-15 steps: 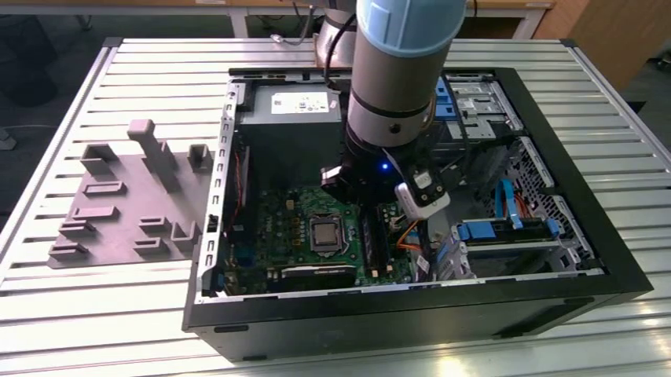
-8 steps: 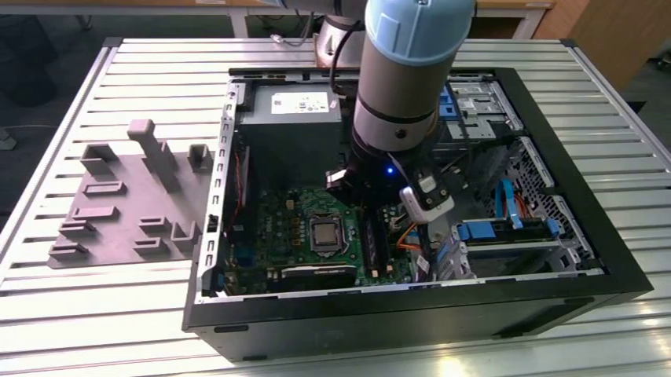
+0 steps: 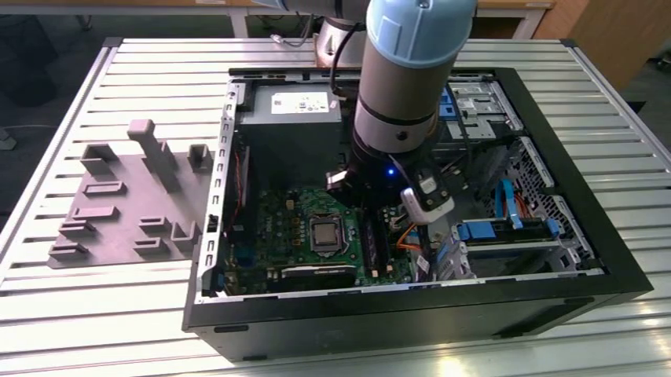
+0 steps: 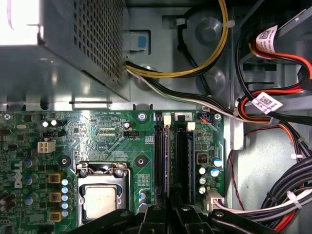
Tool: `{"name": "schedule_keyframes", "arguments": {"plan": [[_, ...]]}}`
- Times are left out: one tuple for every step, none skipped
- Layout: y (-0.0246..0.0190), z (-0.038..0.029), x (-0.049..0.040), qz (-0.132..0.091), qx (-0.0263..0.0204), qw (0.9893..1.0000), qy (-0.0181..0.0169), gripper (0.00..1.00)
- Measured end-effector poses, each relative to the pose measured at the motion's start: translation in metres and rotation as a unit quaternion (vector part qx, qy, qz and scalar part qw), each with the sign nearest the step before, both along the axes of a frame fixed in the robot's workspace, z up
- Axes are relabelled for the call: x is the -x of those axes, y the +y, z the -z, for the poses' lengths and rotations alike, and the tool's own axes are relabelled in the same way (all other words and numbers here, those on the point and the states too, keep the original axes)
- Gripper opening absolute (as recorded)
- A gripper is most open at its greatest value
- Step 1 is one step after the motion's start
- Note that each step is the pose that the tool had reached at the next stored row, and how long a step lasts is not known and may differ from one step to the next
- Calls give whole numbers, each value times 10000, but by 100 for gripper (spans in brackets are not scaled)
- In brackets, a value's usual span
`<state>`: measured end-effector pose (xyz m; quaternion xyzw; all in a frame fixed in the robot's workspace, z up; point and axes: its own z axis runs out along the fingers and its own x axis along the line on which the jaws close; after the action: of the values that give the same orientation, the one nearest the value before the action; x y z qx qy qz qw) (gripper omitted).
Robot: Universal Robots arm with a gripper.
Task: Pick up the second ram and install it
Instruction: 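Insert the second ram into the second slot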
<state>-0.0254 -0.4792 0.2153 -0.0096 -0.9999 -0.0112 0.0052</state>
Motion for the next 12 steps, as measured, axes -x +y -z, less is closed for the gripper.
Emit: {"name": "schedule_keyframes", "arguments": {"plan": [[0, 3, -3, -18, 0, 10000, 3, 15], [0, 6, -5, -26, 0, 10000, 4, 15], [0, 9, -5, -27, 1, 10000, 5, 15], [0, 13, -5, -27, 1, 10000, 5, 15], [0, 18, -5, -27, 1, 10000, 6, 15], [0, 25, -5, -27, 0, 10000, 6, 15], [0, 31, -6, -27, 1, 10000, 8, 15], [0, 37, -5, -27, 1, 10000, 10, 15], [-1, 40, -5, -27, 2, 10000, 11, 15], [-1, 41, -5, -27, 2, 10000, 12, 15], [-1, 41, -5, -27, 2, 10000, 13, 15], [0, 41, -5, -27, 2, 10000, 13, 15]]}}
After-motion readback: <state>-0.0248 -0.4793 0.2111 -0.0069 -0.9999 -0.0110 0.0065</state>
